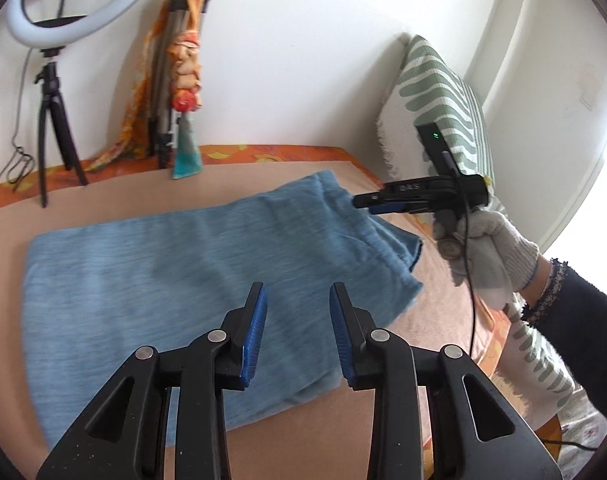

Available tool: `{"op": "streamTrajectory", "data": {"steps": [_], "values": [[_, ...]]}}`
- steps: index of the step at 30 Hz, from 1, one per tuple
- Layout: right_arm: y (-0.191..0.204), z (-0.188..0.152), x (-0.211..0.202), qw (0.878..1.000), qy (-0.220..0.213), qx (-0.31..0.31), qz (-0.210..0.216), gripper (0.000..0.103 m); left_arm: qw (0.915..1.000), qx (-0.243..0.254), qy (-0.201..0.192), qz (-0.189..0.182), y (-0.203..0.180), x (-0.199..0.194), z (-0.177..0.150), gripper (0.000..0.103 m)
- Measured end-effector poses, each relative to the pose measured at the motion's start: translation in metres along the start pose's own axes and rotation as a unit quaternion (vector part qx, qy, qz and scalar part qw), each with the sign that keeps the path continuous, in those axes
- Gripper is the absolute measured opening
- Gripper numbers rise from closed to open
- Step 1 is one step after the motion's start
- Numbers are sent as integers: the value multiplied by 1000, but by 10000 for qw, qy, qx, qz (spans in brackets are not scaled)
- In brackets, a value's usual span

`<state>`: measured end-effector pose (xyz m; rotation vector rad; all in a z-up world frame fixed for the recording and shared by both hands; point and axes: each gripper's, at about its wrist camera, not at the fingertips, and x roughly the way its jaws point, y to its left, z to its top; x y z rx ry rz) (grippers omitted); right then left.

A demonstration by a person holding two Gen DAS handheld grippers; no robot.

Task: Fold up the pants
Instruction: 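Open both grippers and release the folded jeans onto the cloth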

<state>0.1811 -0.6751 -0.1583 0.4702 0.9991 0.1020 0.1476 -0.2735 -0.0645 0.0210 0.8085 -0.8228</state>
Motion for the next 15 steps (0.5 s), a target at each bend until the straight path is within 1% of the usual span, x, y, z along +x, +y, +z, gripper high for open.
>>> {"op": "streamTrajectory", "data": {"steps": [2, 4, 7, 9, 11, 13, 15], "values": [[0, -6, -2, 10000, 29, 33, 28, 53, 9997, -120, -34, 213, 21, -12, -6, 32], [0, -13, -1, 9999, 77, 69, 120, 53, 9987, -270, -40, 430, 40, -21, -12, 35], [-2, -22, 4, 9998, 132, 98, 147, 53, 9965, -523, -35, 646, 68, -34, -25, 35], [-4, -22, 7, 9996, 77, 176, 182, 53, 9950, -631, -49, 777, 80, -42, -31, 35], [-6, -16, 8, 9990, -28, 295, 337, 53, 9935, -741, -95, 863, 91, -49, -35, 35], [-7, -5, 9, 9976, -151, 412, 544, 56, 9919, -808, -167, 965, 101, -60, -37, 35], [-11, 7, 16, 9954, -216, 565, 746, 66, 9904, -887, -262, 1023, 106, -66, -38, 35]]}}
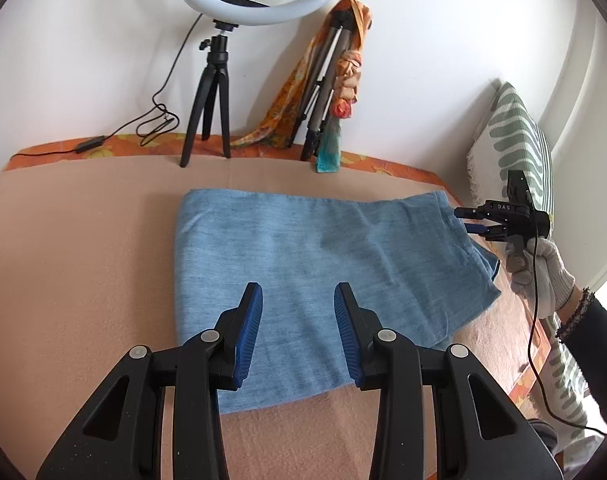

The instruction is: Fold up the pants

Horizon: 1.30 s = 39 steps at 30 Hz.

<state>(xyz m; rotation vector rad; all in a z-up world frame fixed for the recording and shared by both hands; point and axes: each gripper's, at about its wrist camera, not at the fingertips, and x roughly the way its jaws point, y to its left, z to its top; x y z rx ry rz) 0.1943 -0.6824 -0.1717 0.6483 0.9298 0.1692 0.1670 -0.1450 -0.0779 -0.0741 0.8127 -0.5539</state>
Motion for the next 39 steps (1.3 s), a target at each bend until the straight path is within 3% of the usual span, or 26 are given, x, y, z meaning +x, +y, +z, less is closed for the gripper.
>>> {"op": "streamTrajectory", "data": {"steps": [5, 7, 9, 11, 15, 18, 21, 23, 25, 28, 30, 33, 36, 39], "values": [[-5, 21, 25, 9993, 4, 305, 212, 63, 9998, -123, -92, 91, 13, -8, 1, 35], [3, 24, 27, 9997, -69, 176, 129, 47, 9998, -114, -73, 129, 15, -7, 1, 35], [15, 25, 23, 9998, -86, -46, 168, 14, 9998, -119, -59, 160, 17, -5, 1, 35], [30, 23, 11, 9987, -129, -314, 392, 10, 9997, -157, -59, 162, 19, -4, 1, 35], [68, 13, -23, 9891, -454, -1369, 280, 9, 9996, -197, -51, 190, 21, 1, 0, 35], [71, 11, -20, 9778, -595, -1870, -741, 9, 9996, -169, -32, 240, 22, 3, -2, 35], [56, 17, 3, 9764, -292, -1741, -1241, 9, 9995, -174, -14, 257, 22, 4, -4, 35], [48, 19, 9, 9731, -304, -1579, -1651, 28, 9994, -144, -18, 308, 22, 2, -4, 35], [46, 18, 5, 9755, -454, -1440, -1600, 33, 9994, -130, -19, 333, 23, 1, -3, 35], [59, 10, -6, 9809, -651, -1486, -1074, 34, 9992, -144, -31, 376, 27, 1, -2, 35], [75, 3, 0, 9797, -527, -1747, -832, 34, 9990, -265, -32, 355, 32, 2, -2, 35], [93, -6, 24, 9757, -183, -2013, -848, 34, 9984, -424, -22, 369, 39, 1, -5, 36], [96, -14, 44, 9752, 113, -2008, -926, 34, 9969, -720, 20, 316, 51, -2, -9, 55], [87, -16, 54, 9790, 275, -1785, -947, 34, 9944, -1025, 79, 249, 65, -3, -14, 55]]}}
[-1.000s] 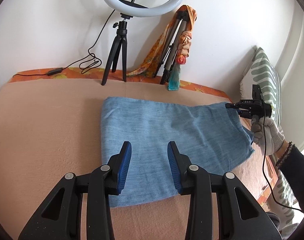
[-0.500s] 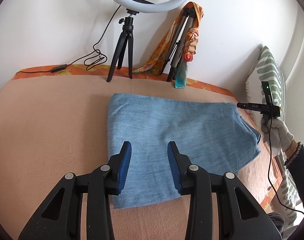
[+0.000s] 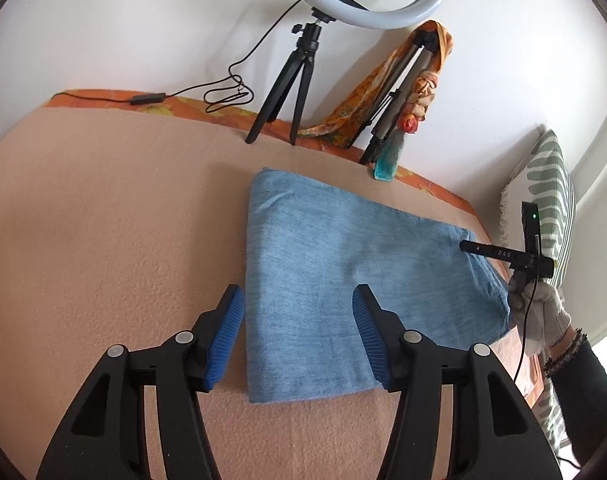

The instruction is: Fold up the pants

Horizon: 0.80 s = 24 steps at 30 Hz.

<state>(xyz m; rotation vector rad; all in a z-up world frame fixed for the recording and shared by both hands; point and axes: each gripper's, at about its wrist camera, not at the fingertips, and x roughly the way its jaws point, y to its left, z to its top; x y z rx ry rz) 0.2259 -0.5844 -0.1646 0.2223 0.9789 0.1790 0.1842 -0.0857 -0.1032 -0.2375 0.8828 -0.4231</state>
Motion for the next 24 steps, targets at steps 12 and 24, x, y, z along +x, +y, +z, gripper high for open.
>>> {"op": "streamTrajectory", "data": {"steps": [12, 24], "values": [[14, 7, -2, 9996, 171, 123, -180, 40, 9946, -830, 590, -223, 33, 43, -23, 55], [141, 33, -32, 9990, 46, -264, 350, 58, 9884, -1180, 492, -820, 38, 49, -28, 53]]}}
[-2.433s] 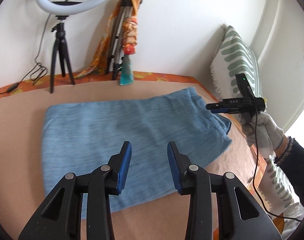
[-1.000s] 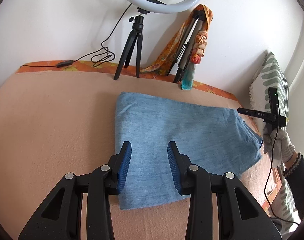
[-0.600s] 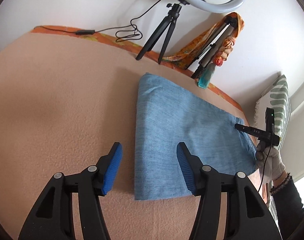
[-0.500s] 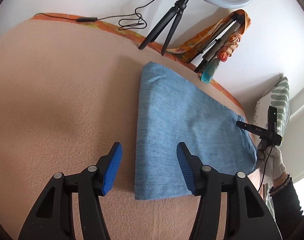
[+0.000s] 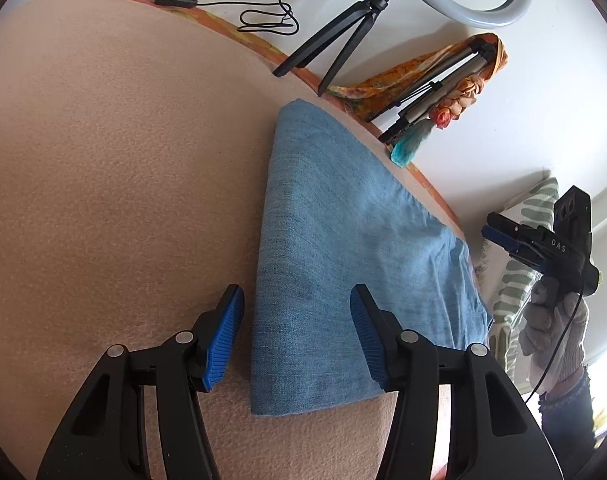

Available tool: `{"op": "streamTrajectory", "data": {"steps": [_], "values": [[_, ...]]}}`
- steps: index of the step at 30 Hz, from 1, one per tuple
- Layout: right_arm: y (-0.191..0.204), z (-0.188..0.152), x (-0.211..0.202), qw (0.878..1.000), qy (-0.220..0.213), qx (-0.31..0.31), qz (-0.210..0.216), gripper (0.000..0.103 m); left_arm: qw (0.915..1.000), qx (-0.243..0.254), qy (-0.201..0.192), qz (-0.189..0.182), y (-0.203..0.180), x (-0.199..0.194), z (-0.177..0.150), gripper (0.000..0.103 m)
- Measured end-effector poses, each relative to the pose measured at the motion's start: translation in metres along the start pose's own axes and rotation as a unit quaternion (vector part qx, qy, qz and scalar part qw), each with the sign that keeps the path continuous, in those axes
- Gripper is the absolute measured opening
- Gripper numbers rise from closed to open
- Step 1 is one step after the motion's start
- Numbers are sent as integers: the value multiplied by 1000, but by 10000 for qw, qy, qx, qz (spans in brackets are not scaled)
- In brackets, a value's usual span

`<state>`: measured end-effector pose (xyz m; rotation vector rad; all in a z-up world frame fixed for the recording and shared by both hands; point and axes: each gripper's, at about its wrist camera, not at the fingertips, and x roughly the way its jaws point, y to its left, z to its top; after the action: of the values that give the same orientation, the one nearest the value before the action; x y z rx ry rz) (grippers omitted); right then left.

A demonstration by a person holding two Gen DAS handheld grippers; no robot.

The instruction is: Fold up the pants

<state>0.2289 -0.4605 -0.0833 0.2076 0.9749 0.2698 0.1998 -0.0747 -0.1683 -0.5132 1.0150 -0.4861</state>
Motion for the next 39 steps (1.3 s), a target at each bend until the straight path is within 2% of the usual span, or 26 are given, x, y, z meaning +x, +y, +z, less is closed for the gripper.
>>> {"op": "streamTrajectory", "data": {"steps": [8, 17, 20, 25, 29, 39], "values": [[92, 22, 33, 9989, 311, -345, 104, 58, 9992, 91, -38, -379, 0, 1, -3, 47], [171, 35, 103, 9923, 1021, -707, -10, 58, 9960, 417, -191, -772, -9, -3, -4, 47], [188, 40, 126, 9896, 1281, -653, -31, 58, 9948, 498, -227, -853, -13, -2, -6, 47], [211, 48, 159, 9828, 1615, -786, -428, 58, 9927, 706, -285, -931, -22, -3, -8, 47], [221, 51, 177, 9772, 1852, -840, -614, 58, 9927, 687, -291, -945, -22, -2, -8, 47], [242, 46, 200, 9625, 2091, -1290, -1148, 58, 9922, 882, -325, -821, -31, -4, -12, 47]]}}
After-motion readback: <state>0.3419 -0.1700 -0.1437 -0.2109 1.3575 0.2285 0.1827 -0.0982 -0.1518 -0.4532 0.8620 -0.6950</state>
